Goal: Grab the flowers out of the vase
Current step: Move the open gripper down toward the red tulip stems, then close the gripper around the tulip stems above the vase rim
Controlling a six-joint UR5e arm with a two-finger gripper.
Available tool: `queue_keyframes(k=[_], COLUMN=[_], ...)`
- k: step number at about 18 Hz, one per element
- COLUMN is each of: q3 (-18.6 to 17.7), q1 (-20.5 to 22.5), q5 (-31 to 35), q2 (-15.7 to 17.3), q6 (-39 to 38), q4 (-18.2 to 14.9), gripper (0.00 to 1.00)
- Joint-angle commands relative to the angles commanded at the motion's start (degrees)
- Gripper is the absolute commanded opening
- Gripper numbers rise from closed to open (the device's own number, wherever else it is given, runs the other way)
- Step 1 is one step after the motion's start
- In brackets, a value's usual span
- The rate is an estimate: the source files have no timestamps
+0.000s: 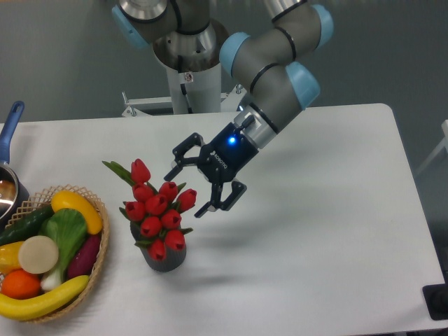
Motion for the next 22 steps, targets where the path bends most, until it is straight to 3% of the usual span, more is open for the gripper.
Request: queue_keyframes(k=[7, 13, 22], q3=[0.9, 1.5, 3.7], q1=[-1.7, -2.5, -4.9], q5=[-0.1, -2.0, -2.0], q2=[-1.2, -4.0, -6.2], q6=[0.1, 0.1, 0.0], q4=[0.4, 4.0, 4.4], gripper=[1.0, 1.0, 1.0])
